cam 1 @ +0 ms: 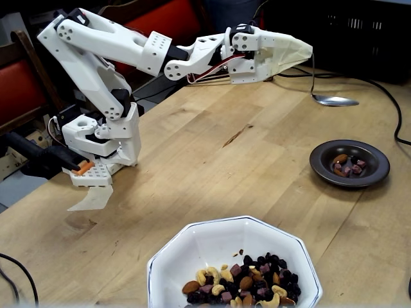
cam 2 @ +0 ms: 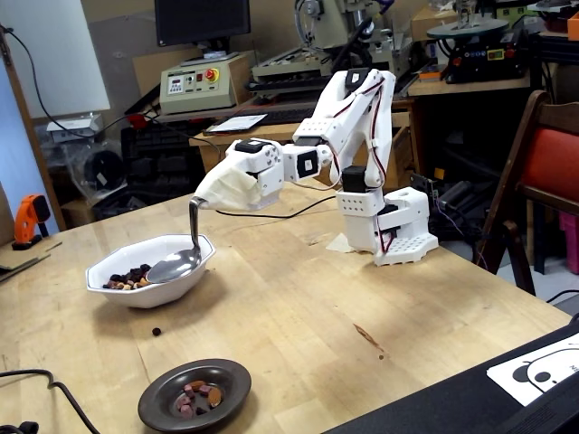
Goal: Use spoon to transfer food from the white bowl to brown plate
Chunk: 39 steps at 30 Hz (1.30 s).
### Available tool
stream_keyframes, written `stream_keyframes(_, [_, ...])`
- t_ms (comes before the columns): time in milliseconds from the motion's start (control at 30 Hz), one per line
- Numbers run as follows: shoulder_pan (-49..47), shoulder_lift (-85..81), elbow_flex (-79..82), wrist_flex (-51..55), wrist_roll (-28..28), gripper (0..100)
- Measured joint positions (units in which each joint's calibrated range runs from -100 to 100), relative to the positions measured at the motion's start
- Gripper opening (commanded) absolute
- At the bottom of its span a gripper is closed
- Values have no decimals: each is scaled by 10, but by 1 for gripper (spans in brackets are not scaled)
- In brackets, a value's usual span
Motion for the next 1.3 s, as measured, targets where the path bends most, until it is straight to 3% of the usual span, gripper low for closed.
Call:
stream_keyframes(500, [114, -160, 1, 190, -38, 2])
stream_keyframes(833, [155, -222, 90, 202, -40, 2])
stream_keyframes(1300, [161, -432, 210, 206, -40, 2])
